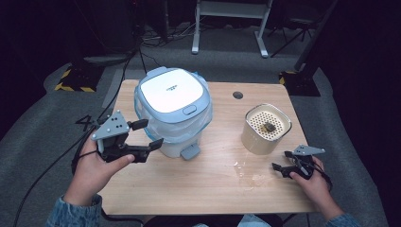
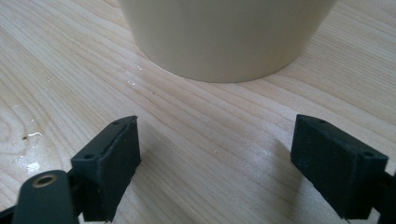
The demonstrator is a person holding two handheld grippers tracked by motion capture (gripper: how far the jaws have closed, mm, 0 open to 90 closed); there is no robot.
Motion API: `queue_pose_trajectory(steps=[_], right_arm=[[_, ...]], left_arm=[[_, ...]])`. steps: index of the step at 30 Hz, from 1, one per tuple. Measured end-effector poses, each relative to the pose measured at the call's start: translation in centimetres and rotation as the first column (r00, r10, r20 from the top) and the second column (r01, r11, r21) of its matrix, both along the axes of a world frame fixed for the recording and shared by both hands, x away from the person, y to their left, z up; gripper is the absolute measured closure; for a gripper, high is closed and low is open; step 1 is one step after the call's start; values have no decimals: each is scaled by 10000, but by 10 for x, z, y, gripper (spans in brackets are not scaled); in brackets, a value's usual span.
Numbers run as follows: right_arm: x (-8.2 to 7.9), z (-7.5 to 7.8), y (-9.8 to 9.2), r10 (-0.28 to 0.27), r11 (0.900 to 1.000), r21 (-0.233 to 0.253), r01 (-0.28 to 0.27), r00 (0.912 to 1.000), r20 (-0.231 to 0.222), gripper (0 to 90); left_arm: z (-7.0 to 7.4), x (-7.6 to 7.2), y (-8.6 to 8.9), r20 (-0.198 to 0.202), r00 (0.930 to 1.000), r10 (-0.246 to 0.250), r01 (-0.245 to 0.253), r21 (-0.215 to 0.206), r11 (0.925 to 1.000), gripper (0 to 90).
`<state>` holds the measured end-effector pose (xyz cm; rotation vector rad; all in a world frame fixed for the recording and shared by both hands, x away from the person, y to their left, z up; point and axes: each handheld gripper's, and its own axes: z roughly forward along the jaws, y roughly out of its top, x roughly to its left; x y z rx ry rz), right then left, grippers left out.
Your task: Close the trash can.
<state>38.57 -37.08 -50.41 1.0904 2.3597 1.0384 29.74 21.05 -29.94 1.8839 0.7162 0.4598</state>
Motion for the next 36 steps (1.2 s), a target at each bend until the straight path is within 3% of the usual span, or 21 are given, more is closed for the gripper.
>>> queue_pose_trajectory(steps=[3, 7, 10, 16, 21, 28, 30, 33, 34, 36], right_arm=[[0, 0, 0, 2, 10000, -1, -2, 10000, -1, 159], [0, 0, 0, 2, 10000, -1, -2, 10000, -1, 159], [0, 0, 0, 2, 10000, 1, -2, 10000, 0, 159], [0, 0, 0, 2, 10000, 0, -2, 10000, -1, 159], [0, 0, 0, 3, 10000, 1, -3, 10000, -1, 160], [0, 0, 0, 3, 10000, 3, -3, 10000, -4, 159], [0, 0, 0, 4, 10000, 1, -4, 10000, -2, 159], [0, 0, 0, 5, 10000, 2, -5, 10000, -1, 159], [0, 0, 0, 2, 10000, 2, -2, 10000, -3, 159], [0, 0, 0, 6, 10000, 1, -6, 10000, 0, 159]], left_arm=[[-13, -9, 2, -21, 10000, 93, -93, -63, 9999, 246], [-35, -18, 2, -313, 9994, 163, -157, 189, 9997, 246], [-47, -21, 4, -525, 9984, 198, -193, 105, 9998, 246], [-73, -19, 9, -1162, 9922, 441, -415, 243, 9988, 246], [-99, -11, 13, -1540, 9845, 835, -718, 800, 9942, 246], [-131, -4, 22, -2218, 9663, 1309, -1069, 1170, 9874, 245], [-138, -3, 26, -2338, 9617, 1427, -1100, 1475, 9829, 242], [-147, -1, 31, -2665, 9493, 1665, -1155, 1971, 9736, 229], [-150, 0, 34, -2691, 9481, 1691, -1133, 2109, 9709, 229], [-156, -1, 36, -2981, 9372, 1810, -1235, 2016, 9717, 228]])
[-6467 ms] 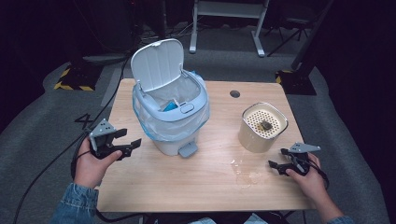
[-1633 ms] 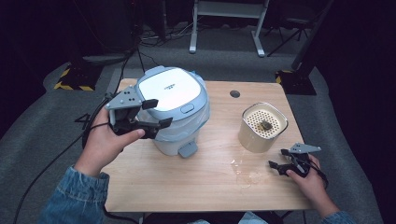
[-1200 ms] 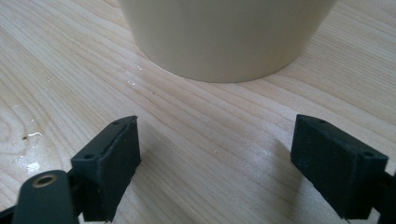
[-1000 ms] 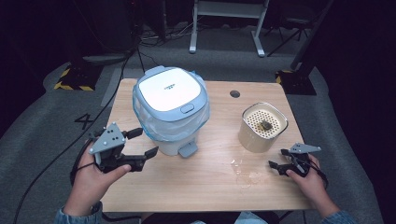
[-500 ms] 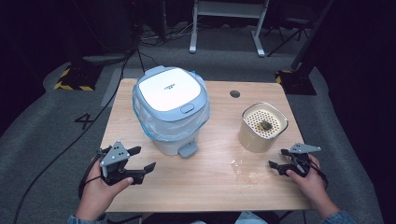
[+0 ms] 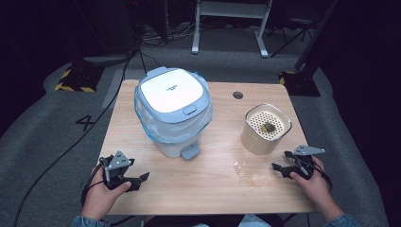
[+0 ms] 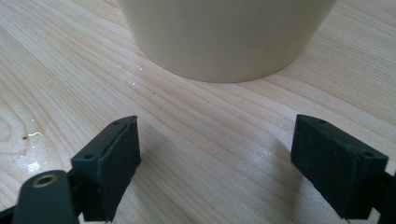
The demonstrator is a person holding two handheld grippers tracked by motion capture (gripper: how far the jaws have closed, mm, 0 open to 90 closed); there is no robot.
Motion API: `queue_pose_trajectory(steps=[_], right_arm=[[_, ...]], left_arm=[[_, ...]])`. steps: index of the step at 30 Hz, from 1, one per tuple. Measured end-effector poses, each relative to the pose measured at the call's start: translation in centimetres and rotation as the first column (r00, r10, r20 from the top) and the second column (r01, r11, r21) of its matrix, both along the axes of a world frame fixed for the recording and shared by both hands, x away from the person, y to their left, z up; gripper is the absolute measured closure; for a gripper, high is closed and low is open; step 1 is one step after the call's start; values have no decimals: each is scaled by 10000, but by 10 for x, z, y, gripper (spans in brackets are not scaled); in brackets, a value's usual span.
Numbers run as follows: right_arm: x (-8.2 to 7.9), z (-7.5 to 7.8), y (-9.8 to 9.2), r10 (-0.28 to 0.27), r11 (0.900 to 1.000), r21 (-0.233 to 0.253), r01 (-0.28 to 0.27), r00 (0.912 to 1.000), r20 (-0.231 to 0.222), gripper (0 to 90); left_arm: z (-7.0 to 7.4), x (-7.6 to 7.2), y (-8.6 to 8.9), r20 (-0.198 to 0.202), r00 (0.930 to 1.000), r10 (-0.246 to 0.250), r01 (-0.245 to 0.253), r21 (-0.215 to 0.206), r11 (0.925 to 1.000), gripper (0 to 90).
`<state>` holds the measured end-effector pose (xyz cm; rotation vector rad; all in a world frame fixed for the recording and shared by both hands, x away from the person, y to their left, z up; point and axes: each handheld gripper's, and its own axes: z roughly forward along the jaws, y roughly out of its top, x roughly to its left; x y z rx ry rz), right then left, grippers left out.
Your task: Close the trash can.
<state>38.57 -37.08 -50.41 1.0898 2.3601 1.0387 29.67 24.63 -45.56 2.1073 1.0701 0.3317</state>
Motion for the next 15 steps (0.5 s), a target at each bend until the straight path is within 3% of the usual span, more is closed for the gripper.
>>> queue_pose_trajectory(steps=[6, 15], right_arm=[[0, 0, 0, -3, 10000, 2, 3, 10000, -4, 159], [0, 0, 0, -1, 10000, 2, 1, 10000, -4, 159]], left_arm=[[-15, 1, 3, -398, 9992, 4, 5, 232, 9997, 225], [-27, 3, 0, -951, 9952, -210, 289, 826, 9962, 217]])
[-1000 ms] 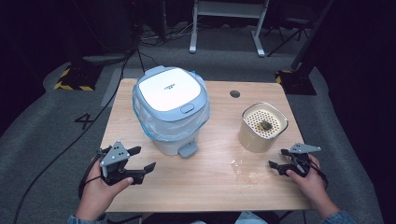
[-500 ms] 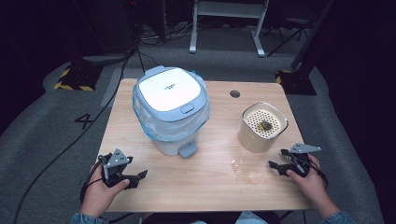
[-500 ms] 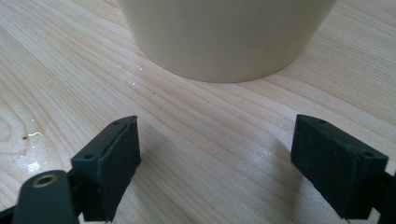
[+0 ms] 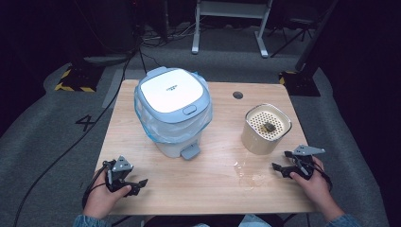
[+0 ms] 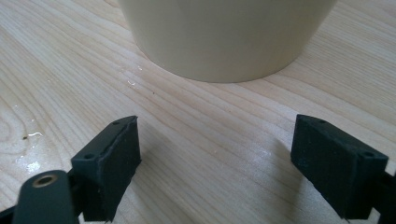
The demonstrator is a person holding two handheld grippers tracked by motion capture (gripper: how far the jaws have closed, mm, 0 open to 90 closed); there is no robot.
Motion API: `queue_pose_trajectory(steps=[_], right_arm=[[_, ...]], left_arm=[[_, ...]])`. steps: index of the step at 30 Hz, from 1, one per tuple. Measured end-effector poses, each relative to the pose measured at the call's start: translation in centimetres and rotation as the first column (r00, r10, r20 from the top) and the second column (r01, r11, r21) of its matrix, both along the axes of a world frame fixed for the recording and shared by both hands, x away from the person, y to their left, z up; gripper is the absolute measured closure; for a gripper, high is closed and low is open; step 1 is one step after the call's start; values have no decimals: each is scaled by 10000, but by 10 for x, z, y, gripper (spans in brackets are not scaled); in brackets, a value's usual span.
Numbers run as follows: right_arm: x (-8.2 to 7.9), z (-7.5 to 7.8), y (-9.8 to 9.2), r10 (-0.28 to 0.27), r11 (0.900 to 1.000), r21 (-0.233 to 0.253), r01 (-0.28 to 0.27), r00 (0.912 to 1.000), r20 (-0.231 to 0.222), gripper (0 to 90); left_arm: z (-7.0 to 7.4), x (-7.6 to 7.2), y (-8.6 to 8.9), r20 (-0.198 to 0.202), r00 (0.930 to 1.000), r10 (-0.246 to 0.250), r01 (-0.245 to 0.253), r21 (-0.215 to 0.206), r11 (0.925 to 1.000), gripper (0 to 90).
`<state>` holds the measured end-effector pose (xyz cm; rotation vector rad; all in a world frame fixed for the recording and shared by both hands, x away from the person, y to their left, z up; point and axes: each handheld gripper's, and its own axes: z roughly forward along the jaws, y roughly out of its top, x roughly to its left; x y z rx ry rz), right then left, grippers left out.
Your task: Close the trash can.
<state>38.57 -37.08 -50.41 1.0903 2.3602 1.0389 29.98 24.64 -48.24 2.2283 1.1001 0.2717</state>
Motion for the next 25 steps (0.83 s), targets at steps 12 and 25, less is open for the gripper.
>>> queue_pose_trajectory(steps=[12, 25], right_arm=[[0, 0, 0, 2, 10000, -3, -2, 10000, 2, 159], [0, 0, 0, 3, 10000, -4, -3, 10000, 2, 159]], left_arm=[[-20, 5, -6, 906, 9957, -200, 186, 168, 9997, 135], [-24, 8, -8, 912, 9936, 672, -692, 189, 9974, 12]])
